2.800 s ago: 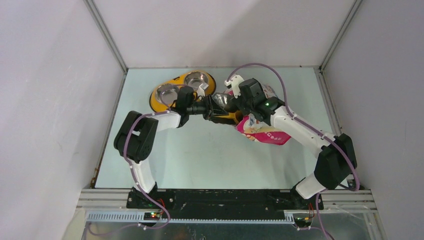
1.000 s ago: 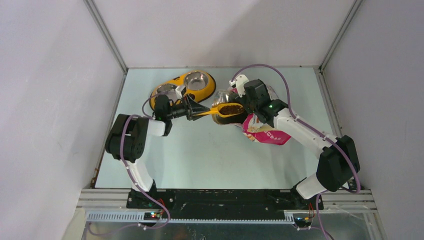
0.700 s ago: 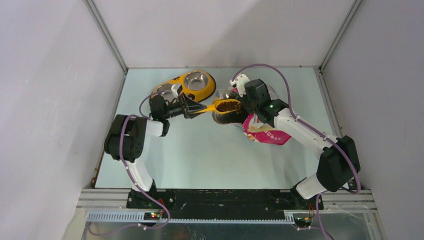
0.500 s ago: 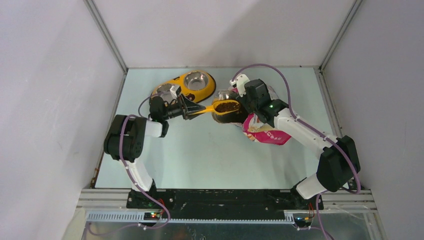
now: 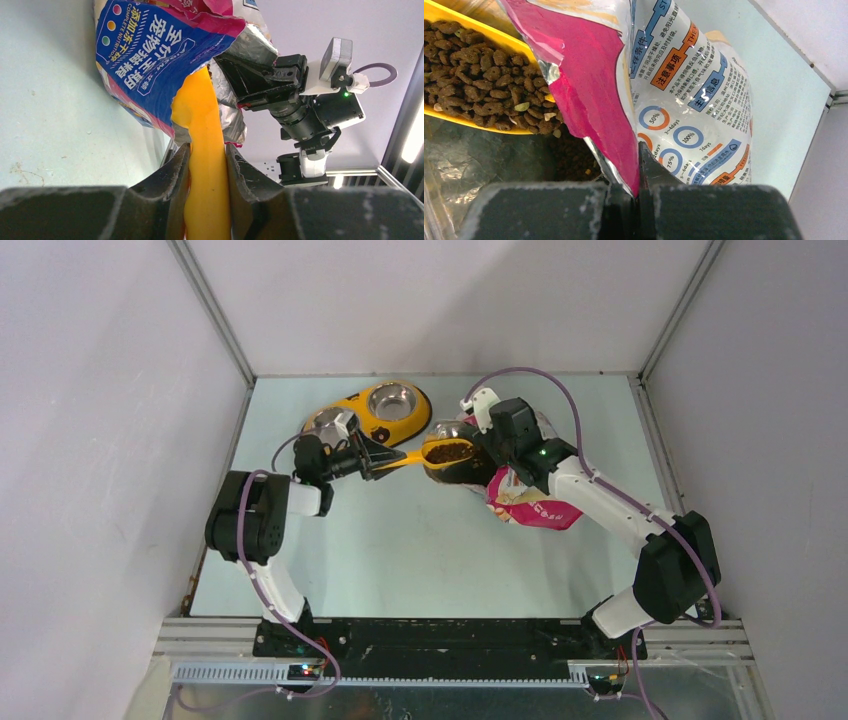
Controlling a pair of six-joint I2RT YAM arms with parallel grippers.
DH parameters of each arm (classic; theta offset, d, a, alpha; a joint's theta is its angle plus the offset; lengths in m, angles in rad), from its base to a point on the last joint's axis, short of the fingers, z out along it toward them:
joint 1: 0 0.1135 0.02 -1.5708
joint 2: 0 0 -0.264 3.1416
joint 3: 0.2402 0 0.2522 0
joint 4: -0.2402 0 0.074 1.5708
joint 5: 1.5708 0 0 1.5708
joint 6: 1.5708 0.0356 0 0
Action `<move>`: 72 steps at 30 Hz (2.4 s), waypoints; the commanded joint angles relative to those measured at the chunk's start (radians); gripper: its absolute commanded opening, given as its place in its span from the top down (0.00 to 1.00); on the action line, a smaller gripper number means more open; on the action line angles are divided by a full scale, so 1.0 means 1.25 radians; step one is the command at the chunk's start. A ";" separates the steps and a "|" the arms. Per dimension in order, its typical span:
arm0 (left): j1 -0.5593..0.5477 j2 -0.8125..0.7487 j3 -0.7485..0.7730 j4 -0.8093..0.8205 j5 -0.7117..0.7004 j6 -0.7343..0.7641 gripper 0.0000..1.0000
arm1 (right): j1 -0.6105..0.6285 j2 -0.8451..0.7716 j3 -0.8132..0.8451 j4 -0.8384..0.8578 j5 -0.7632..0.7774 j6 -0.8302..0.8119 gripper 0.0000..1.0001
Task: Serve the pet food
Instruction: Collect the pet food from the pet food bag.
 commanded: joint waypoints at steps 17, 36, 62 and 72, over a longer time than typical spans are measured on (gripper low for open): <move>-0.018 -0.020 0.000 0.060 -0.025 -0.014 1.00 | 0.162 0.098 0.012 0.045 0.093 -0.057 1.00; -0.074 0.001 0.011 -0.019 -0.031 0.062 1.00 | 0.163 0.139 0.043 0.011 0.030 -0.017 1.00; -0.034 -0.029 0.016 0.103 -0.001 -0.030 1.00 | -0.067 0.054 0.055 -0.053 -0.096 0.049 1.00; 0.040 -0.061 0.004 0.123 -0.010 -0.056 1.00 | -0.088 0.052 0.045 -0.049 -0.095 0.046 1.00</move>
